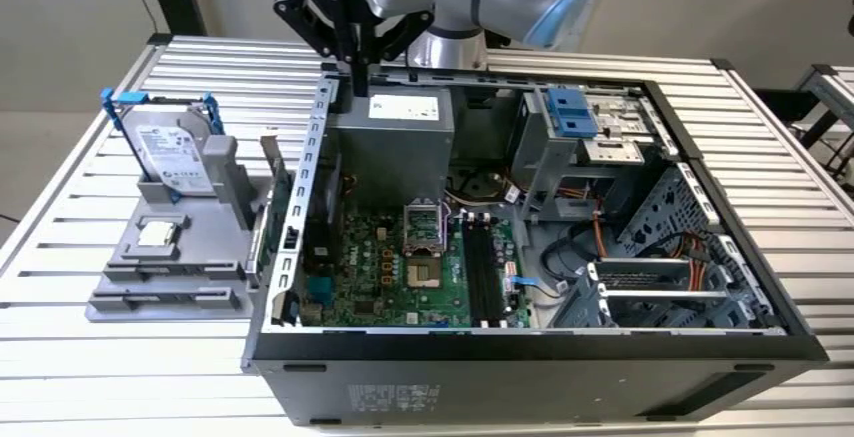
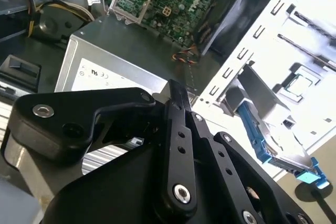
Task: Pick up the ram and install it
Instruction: 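Reach for the ram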
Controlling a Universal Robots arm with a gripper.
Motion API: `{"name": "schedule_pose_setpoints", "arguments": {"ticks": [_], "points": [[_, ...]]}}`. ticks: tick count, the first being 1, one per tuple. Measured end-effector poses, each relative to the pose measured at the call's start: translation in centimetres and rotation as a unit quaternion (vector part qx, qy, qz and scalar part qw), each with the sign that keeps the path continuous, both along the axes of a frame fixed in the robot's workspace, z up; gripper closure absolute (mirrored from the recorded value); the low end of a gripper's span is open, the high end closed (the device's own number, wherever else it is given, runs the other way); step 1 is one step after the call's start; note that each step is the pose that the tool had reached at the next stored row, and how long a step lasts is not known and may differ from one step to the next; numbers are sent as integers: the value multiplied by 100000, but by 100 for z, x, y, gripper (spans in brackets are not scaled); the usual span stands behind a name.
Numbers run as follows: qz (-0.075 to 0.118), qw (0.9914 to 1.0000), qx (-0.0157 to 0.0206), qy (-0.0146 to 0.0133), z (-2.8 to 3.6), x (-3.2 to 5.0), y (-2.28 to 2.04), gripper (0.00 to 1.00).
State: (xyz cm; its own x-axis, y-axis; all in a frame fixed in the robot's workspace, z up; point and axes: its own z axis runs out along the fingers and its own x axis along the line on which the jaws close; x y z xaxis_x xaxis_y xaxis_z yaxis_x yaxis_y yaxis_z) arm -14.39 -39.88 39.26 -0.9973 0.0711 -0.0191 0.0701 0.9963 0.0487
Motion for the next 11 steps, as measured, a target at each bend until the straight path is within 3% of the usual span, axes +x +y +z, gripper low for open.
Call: {"name": "schedule_pose_setpoints", "arguments": {"ticks": [11], "points": [[56,100000,-1,2,0,-180,0,100]]}}
